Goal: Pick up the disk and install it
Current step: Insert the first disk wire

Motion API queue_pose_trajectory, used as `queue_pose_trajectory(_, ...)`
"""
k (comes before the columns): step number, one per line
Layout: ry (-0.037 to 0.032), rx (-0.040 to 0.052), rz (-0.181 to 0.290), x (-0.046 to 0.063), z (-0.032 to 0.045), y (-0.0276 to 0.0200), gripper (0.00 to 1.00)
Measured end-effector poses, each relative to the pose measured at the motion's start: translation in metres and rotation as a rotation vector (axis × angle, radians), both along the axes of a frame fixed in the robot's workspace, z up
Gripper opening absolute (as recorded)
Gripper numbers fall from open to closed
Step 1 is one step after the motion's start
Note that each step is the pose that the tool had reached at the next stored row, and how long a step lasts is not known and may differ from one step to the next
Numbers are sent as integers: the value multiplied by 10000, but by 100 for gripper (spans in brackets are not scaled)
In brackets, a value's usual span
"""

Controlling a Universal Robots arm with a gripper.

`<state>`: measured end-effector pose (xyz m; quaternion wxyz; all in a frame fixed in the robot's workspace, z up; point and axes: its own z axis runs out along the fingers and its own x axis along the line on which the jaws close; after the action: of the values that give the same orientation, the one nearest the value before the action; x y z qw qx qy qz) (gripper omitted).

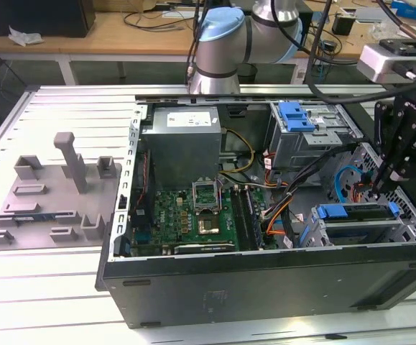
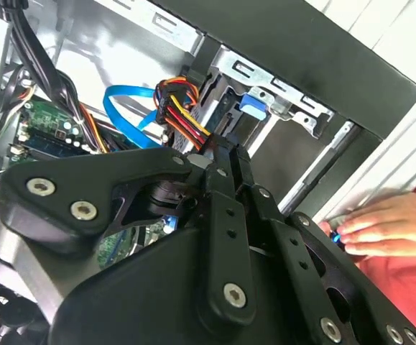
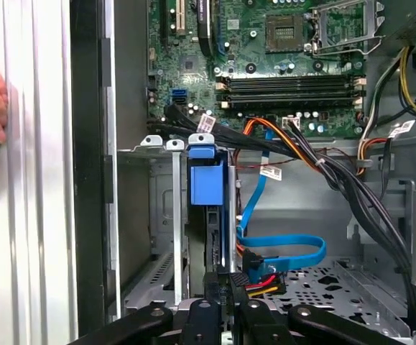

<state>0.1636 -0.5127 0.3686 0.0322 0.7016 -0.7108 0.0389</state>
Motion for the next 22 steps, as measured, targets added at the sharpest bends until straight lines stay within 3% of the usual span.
queue_pose_trajectory(22,0,24,-81,-1,-56,-23,17)
